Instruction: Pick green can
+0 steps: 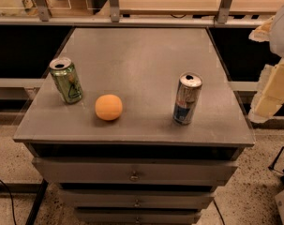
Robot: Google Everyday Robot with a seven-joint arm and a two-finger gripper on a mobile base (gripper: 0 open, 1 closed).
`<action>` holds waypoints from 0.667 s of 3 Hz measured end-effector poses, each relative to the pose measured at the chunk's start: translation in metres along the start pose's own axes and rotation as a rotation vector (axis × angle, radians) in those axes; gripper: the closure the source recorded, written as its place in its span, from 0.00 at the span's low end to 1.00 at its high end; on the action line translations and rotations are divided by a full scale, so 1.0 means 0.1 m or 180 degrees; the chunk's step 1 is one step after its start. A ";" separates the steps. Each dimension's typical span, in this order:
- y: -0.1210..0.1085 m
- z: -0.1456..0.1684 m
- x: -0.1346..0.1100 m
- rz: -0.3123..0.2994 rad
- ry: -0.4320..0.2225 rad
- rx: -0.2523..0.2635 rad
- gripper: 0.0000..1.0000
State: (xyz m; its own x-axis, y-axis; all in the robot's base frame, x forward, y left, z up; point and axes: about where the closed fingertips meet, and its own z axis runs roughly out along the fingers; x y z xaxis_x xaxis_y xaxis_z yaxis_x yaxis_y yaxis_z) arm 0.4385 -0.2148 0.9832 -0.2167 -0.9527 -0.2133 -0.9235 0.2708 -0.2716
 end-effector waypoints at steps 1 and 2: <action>0.00 0.00 0.00 0.0000 0.0000 0.0000 0.00; -0.04 -0.01 -0.11 -0.0050 0.0002 0.0010 0.00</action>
Offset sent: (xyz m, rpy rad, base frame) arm 0.0160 0.0223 0.0049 -0.0165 0.0099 0.0358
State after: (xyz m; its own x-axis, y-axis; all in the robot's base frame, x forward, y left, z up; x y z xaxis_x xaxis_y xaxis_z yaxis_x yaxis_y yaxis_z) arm 0.4448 -0.2054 0.9874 -0.2023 -0.9569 -0.2084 -0.9258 0.2563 -0.2780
